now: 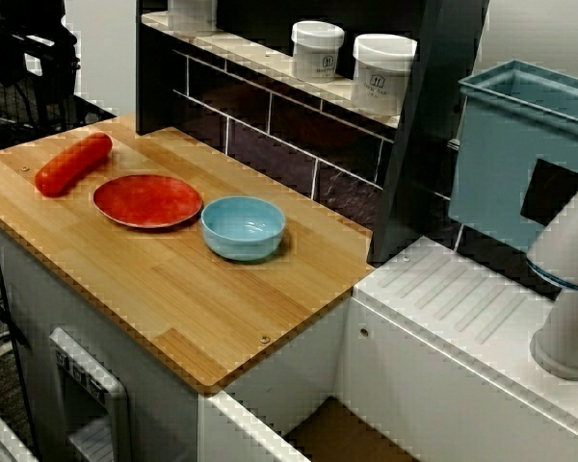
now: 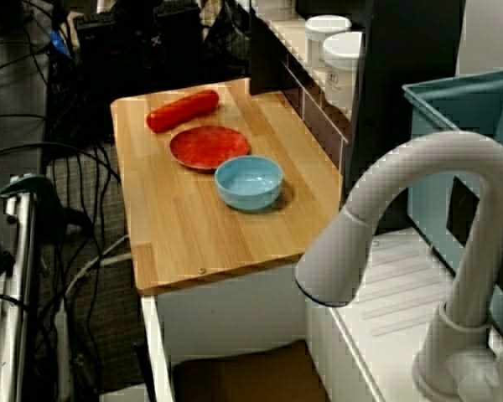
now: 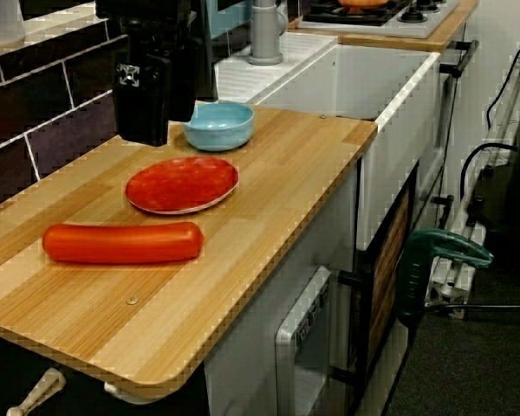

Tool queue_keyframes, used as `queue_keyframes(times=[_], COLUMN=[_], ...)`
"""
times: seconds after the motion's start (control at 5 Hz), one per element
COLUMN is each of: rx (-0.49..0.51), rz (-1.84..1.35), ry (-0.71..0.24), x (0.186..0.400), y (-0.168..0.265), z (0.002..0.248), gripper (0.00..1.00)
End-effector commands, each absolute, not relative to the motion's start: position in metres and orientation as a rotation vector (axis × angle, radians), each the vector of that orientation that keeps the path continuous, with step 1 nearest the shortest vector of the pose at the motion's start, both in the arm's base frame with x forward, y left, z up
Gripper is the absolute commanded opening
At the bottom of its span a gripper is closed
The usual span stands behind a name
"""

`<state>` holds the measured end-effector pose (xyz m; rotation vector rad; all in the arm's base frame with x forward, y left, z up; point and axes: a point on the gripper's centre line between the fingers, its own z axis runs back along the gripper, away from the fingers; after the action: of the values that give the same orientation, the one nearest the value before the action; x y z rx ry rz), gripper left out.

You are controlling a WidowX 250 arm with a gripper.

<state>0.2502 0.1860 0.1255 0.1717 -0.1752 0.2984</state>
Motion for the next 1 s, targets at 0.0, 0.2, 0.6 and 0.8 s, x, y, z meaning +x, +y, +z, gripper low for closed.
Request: queue_keyframes(times=[0.0, 0.2, 0.6, 0.8], rx=[0.195, 0.195, 0.259, 0.232], rz=[0.302, 0.302, 0.334, 0.379], ry=[-0.212, -0.212, -0.251, -0.251], x=[0.25, 0.25, 0.268, 0.276], y=[0.194, 0.194, 0.2, 0.211], z=[0.14, 0.14, 0.11, 0.102], gripper=[1.0, 1.0, 1.0, 1.0])
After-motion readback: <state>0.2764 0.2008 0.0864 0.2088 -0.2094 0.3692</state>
